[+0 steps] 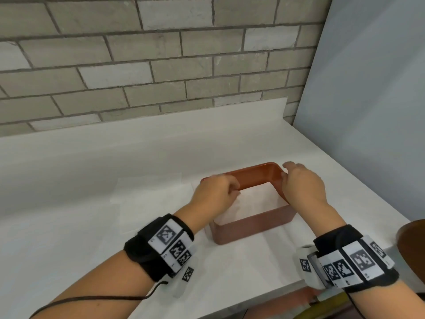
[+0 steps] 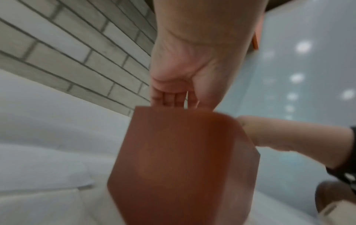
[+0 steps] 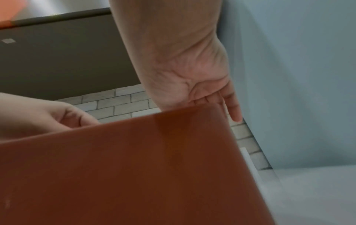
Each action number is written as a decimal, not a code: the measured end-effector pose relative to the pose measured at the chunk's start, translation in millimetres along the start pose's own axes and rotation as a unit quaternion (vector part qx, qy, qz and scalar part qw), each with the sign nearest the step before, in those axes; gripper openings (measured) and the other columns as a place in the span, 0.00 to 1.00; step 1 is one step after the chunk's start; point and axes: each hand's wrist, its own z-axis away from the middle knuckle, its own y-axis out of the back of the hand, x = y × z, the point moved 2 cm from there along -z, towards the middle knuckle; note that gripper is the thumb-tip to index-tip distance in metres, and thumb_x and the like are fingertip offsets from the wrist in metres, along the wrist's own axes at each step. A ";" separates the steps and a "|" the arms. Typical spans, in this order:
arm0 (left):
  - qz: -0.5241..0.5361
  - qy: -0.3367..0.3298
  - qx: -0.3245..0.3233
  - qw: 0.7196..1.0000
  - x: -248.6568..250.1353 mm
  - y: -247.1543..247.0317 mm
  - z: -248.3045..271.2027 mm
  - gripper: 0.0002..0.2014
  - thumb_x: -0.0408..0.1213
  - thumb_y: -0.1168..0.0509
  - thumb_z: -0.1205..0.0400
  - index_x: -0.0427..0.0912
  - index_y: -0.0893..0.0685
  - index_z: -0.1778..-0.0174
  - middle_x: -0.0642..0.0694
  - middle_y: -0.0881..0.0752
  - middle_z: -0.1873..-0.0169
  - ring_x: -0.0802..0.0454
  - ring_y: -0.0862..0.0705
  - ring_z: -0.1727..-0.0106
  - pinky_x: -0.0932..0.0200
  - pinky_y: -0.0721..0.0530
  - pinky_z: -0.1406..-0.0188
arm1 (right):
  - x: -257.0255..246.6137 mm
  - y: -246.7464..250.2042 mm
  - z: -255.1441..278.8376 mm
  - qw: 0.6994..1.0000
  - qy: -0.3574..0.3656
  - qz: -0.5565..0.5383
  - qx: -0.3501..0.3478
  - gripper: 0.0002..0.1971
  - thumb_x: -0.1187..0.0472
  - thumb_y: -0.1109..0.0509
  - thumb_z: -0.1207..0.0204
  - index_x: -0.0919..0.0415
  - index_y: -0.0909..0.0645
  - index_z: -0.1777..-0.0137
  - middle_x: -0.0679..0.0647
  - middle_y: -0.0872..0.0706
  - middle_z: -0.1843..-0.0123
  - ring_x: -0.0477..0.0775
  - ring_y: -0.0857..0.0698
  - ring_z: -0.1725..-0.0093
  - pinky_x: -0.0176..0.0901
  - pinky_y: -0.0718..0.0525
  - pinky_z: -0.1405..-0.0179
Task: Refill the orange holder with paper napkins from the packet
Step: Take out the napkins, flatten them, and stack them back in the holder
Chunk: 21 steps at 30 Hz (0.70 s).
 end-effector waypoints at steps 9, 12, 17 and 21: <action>0.076 0.194 0.164 0.964 -133.7 98.5 63.2 0.04 0.36 0.32 0.22 0.42 0.12 0.58 0.48 0.13 0.64 0.49 0.15 0.62 0.63 0.25 0.60 | -121.4 23.0 59.2 0.940 0.229 -0.215 0.132 0.06 0.64 0.29 0.25 0.58 0.12 0.51 0.53 0.14 0.58 0.52 0.17 0.60 0.39 0.20 0.58; 0.081 0.277 0.134 0.948 -178.3 107.2 78.0 0.05 0.36 0.33 0.22 0.40 0.12 0.57 0.44 0.11 0.60 0.45 0.13 0.58 0.56 0.18 0.57 | -163.2 -0.2 89.7 0.934 0.248 -0.254 0.023 0.07 0.62 0.30 0.24 0.55 0.12 0.49 0.47 0.16 0.59 0.43 0.22 0.65 0.31 0.24 0.59; -0.032 0.362 -0.040 0.931 -219.5 92.7 94.2 0.17 0.50 0.33 0.21 0.39 0.17 0.47 0.46 0.18 0.51 0.45 0.17 0.45 0.59 0.24 0.53 | -193.9 -48.6 98.8 0.958 0.153 -0.108 -0.216 0.17 0.52 0.40 0.17 0.54 0.24 0.31 0.51 0.18 0.36 0.52 0.19 0.38 0.39 0.23 0.41; -0.022 0.387 -0.048 0.920 -247.6 79.0 89.9 0.29 0.60 0.34 0.25 0.35 0.20 0.43 0.45 0.17 0.53 0.45 0.18 0.53 0.59 0.26 0.61 | -215.0 -59.5 79.4 0.967 0.114 -0.051 -0.222 0.19 0.53 0.43 0.15 0.61 0.27 0.30 0.58 0.21 0.33 0.57 0.19 0.37 0.45 0.20 0.39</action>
